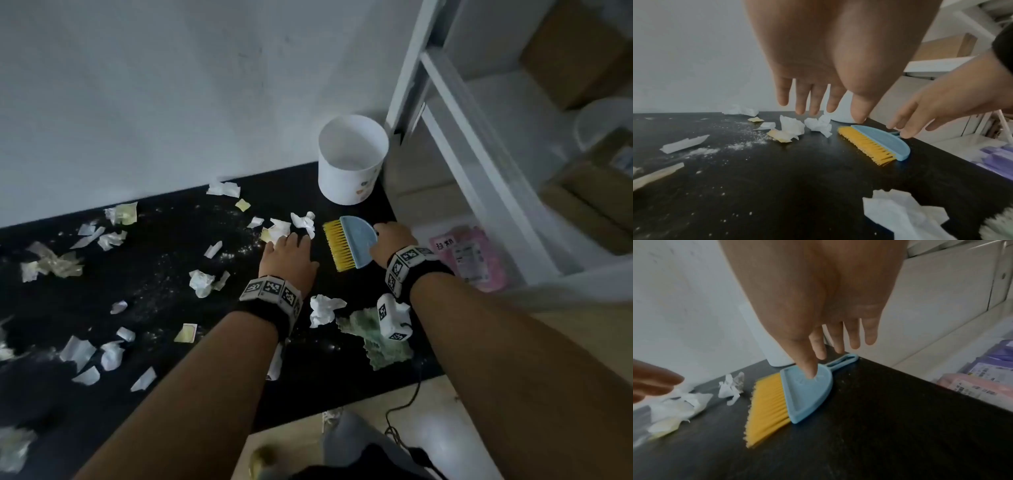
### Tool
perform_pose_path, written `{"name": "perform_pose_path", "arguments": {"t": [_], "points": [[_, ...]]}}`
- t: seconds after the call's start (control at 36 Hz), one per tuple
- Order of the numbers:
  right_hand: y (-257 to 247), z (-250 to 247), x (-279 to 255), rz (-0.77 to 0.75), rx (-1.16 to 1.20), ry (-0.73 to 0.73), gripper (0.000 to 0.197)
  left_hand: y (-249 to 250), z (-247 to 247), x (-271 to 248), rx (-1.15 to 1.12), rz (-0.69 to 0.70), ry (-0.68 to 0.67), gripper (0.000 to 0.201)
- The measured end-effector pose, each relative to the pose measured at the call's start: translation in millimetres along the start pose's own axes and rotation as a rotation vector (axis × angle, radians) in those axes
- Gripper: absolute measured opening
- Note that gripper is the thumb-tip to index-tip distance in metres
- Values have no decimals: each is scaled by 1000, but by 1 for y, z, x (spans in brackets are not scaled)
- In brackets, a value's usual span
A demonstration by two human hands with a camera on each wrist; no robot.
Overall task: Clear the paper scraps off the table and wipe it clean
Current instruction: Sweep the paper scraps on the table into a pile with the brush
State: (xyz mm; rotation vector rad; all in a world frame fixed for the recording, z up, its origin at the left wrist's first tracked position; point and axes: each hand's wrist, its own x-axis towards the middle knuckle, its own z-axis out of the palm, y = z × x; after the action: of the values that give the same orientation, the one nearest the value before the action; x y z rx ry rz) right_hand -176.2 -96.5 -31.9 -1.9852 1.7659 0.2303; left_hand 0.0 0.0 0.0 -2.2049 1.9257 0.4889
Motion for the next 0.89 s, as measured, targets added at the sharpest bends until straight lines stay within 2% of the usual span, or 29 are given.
{"name": "perform_pose_path", "arguments": {"t": [0.11,0.36,0.56,0.64,0.75,0.89], "points": [[3,4,-1,10,-24,12,33,-1,5,4,14,-6,9,55],[3,16,-11,-12,-119,53,31,-1,15,3,1,-31,-7,53],[0,25,-20,-31,-179,27,33,-7,24,-9,-5,-40,-12,51],[-3,23,-25,-2,-78,-12,37,-11,25,-15,3,-53,-15,52],[-8,14,-32,17,165,-59,26,-14,21,-21,-11,-67,0,49],[-24,-3,-46,-16,348,37,19,-15,14,-32,-34,-70,23,48]]}}
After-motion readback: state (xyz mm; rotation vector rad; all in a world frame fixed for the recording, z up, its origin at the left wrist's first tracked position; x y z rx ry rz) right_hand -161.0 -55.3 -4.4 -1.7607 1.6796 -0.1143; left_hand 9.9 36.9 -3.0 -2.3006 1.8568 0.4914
